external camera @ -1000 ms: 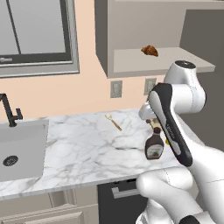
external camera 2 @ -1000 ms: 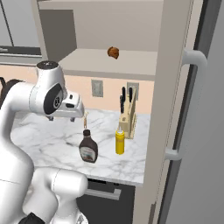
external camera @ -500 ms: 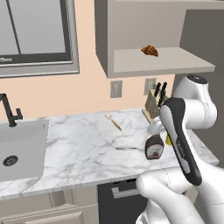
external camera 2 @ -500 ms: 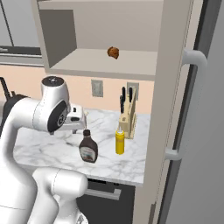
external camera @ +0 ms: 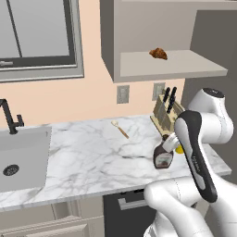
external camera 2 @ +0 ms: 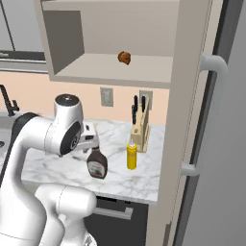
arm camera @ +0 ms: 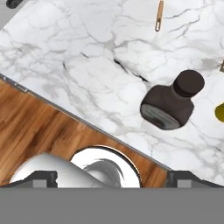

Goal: Pick the mustard and syrup bottle from the counter and place them in the cabinet.

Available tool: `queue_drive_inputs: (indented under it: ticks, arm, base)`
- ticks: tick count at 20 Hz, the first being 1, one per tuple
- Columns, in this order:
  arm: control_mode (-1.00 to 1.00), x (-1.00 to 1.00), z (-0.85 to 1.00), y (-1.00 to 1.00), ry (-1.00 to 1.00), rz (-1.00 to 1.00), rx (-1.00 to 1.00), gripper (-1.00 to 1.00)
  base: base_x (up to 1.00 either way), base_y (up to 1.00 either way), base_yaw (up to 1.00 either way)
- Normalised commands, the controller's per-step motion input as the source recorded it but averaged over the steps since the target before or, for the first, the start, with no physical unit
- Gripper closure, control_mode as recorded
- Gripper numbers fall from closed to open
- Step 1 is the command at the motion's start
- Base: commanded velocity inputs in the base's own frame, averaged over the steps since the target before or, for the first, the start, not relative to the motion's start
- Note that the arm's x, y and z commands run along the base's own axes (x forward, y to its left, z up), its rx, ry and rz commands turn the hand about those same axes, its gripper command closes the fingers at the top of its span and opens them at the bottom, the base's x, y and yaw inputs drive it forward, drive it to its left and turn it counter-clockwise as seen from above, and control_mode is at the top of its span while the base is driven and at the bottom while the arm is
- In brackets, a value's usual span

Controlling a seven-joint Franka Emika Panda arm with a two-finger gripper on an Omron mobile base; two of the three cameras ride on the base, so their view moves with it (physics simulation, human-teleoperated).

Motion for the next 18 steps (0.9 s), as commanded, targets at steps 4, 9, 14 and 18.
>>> queue_drive_inputs:
  ticks: [4,9,14,18]
  arm:
    - [-1.00,0.00,-0.22,-0.18,0.00,0.23,0.00,-1.00]
    - [-1.00,0.00,-0.23,-0.21,0.00,0.23,0.00,-1.00]
    - [-1.00,0.00,-0.19,-0.28,0.00,0.18,0.00,-1.00]
    - [-1.00,0.00,-0.21,-0.18,-0.04,0.10,-0.01,-1.00]
  base:
    - [0.00,0.00,0.00]
    - [0.00,0.00,0.00]
    - [0.00,0.00,0.00]
    - [0.00,0.00,0.00]
